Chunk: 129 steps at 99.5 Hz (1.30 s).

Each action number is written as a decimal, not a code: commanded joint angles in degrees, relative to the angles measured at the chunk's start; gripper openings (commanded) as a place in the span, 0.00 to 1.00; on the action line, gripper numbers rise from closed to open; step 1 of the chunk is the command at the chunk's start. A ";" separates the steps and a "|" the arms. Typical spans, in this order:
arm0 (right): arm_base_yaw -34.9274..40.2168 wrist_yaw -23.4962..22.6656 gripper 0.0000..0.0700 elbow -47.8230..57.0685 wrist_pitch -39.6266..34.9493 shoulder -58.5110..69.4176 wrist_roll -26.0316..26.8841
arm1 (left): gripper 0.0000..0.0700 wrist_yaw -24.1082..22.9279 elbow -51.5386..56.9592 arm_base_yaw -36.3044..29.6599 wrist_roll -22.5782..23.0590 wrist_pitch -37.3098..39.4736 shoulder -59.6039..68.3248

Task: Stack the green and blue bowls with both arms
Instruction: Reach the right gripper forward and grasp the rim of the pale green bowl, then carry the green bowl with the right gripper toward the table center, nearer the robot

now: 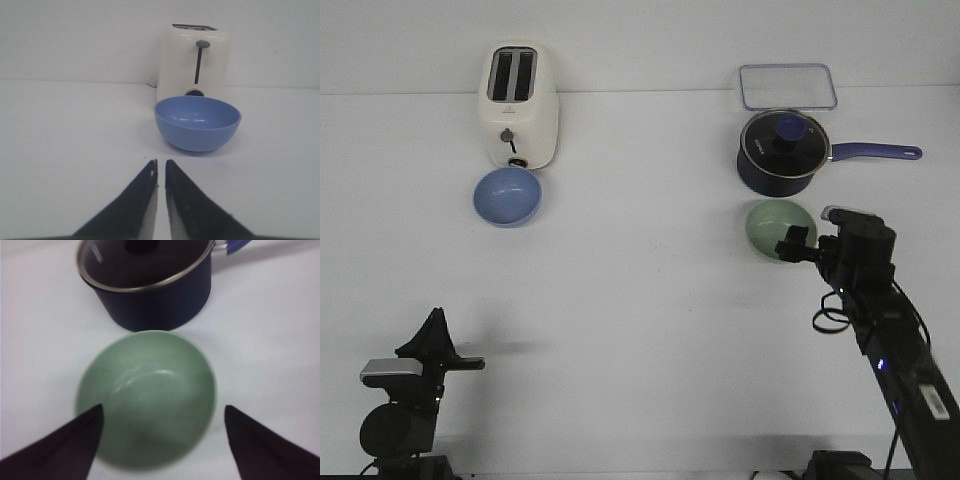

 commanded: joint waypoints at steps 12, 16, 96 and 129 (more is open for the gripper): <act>-0.59 2.05 0.77 8.37 -2.69 14.03 -3.19 | 0.02 0.04 -1.14 0.07 0.87 0.61 -0.07; -0.79 2.64 0.76 9.68 -3.19 16.48 -3.28 | 0.02 0.04 -1.14 0.07 0.87 0.61 -0.07; 1.99 -9.77 0.00 10.69 -11.32 3.23 -4.46 | 0.02 0.04 -1.14 0.07 0.87 0.61 -0.07; 21.62 -10.10 0.00 -7.45 -7.30 -9.44 4.66 | 0.02 0.07 -1.14 0.07 -0.92 0.66 -0.07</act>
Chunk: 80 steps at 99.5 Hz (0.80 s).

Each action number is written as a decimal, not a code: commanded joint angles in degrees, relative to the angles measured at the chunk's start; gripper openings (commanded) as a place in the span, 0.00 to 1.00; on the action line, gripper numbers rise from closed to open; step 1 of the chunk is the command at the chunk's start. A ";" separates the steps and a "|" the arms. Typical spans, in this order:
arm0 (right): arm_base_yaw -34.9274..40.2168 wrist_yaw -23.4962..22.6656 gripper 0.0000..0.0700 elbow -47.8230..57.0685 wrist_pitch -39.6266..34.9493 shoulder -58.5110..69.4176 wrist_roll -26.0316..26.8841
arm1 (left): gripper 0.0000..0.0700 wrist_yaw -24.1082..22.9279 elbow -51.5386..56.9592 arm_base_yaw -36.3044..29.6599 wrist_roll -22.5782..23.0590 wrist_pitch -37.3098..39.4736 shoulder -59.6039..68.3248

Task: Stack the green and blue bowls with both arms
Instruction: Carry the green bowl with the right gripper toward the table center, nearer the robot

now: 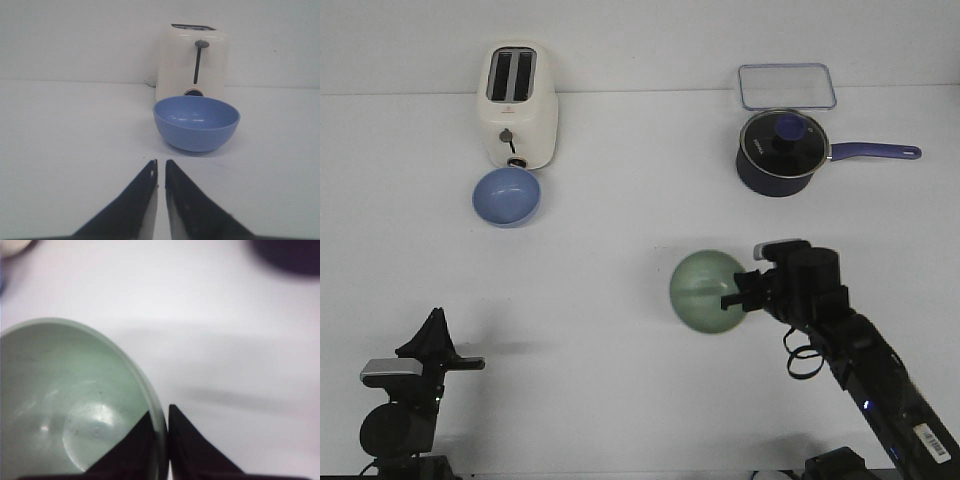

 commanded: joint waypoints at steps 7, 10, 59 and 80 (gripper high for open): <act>8.04 2.01 0.00 -3.17 2.67 0.55 5.97 | 0.02 0.07 -1.14 0.07 -4.07 0.61 -0.07; 9.84 3.32 0.00 -3.63 3.06 0.87 6.29 | 0.02 0.07 -1.14 0.07 -5.22 0.63 -0.07; 18.60 8.83 0.32 -3.78 6.34 10.40 5.79 | 0.02 0.04 -0.94 0.07 -19.80 0.66 -0.07; 16.79 8.87 0.48 -3.39 6.54 7.08 5.40 | 0.02 0.22 0.59 0.07 -28.41 0.48 -0.04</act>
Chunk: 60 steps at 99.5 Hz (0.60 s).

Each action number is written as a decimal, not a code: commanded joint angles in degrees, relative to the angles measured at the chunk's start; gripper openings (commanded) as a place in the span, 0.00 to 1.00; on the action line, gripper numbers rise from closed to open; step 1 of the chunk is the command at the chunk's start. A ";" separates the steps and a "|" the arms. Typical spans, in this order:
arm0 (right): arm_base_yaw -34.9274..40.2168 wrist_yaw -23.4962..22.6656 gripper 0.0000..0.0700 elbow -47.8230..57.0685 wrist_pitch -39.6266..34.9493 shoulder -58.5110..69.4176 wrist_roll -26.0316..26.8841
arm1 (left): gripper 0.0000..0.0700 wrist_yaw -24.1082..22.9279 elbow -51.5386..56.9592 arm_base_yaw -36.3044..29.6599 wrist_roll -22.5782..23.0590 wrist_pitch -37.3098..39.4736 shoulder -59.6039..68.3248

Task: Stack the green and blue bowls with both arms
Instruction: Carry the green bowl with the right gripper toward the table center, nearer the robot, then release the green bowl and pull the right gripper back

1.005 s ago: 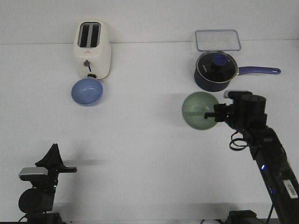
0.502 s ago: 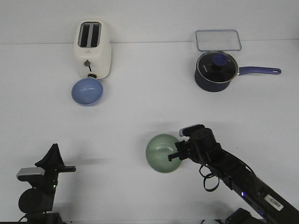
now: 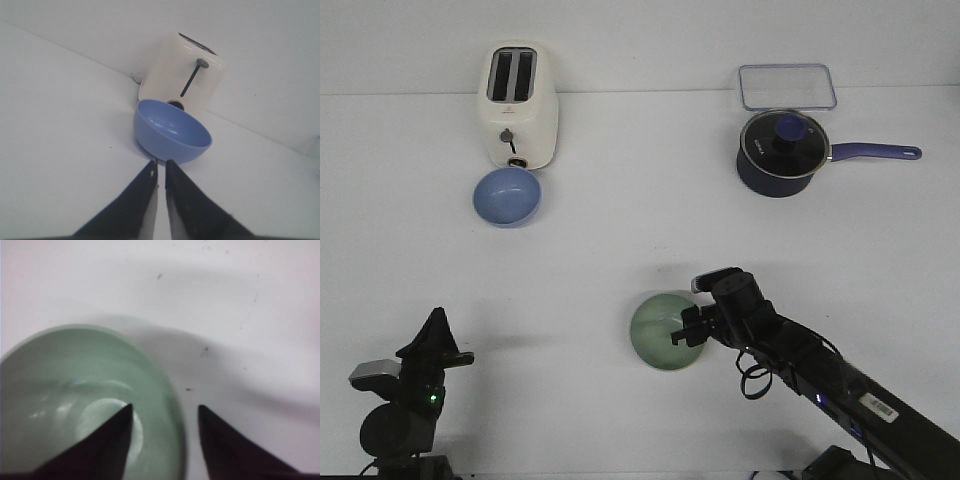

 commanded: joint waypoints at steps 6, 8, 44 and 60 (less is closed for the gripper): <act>-2.38 0.09 0.48 1.01 0.79 -5.09 -1.22 | 0.02 0.77 1.55 0.07 -4.76 -0.07 0.02; -3.10 0.11 0.48 1.01 0.77 -6.10 -1.60 | 0.02 1.03 2.01 0.07 -4.76 -0.50 0.11; -12.79 0.57 0.48 -9.14 6.51 -23.08 -3.50 | 0.02 3.37 19.67 0.07 -0.87 -12.09 22.67; -12.90 2.45 0.48 -12.83 6.14 -25.70 -4.09 | 0.03 5.20 29.31 0.07 3.80 -12.26 42.82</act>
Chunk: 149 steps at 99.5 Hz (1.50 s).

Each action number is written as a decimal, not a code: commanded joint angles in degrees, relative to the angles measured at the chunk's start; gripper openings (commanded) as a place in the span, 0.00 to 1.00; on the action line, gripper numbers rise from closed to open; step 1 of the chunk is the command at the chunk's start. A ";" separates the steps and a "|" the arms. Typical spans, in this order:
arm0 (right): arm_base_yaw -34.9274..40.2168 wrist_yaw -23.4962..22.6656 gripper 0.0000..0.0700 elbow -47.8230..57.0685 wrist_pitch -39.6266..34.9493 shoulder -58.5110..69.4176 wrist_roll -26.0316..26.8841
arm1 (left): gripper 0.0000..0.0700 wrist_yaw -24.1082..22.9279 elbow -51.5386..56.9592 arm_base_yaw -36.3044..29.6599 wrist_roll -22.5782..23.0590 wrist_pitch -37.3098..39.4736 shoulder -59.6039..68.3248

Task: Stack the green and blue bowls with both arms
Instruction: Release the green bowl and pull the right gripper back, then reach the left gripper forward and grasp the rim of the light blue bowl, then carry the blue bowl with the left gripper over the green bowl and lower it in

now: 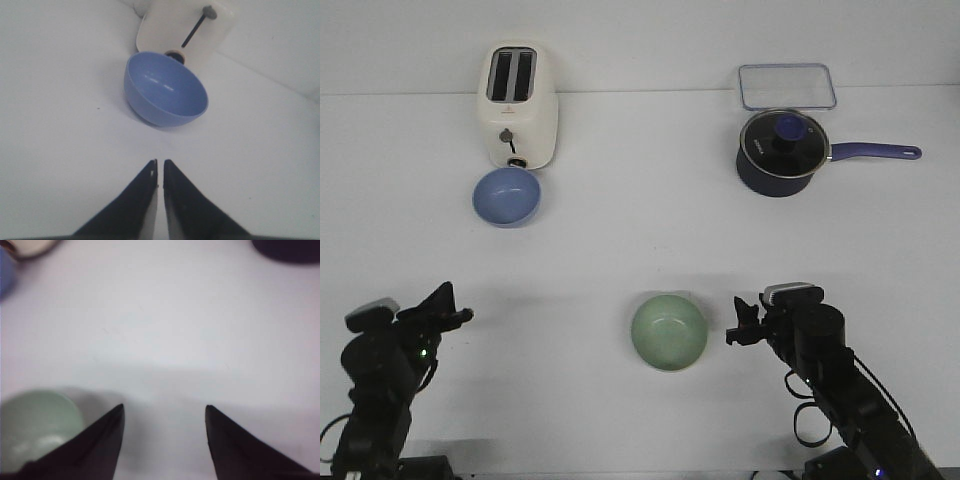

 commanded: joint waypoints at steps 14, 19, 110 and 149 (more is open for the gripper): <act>0.13 0.59 0.48 0.39 0.28 0.04 -1.40 | 0.58 2.43 12.17 0.09 6.99 0.87 24.20; 0.13 0.59 0.48 0.39 0.33 0.04 -1.40 | 0.81 2.43 15.12 0.09 6.99 1.20 29.07; -5.20 4.70 0.48 -1.25 -0.59 -1.09 -0.85 | 0.02 4.00 48.22 0.24 8.63 -1.01 70.73; -8.87 2.23 0.48 -3.37 -0.57 -2.97 -0.94 | 0.02 15.67 37.92 -7.10 12.15 -13.18 46.40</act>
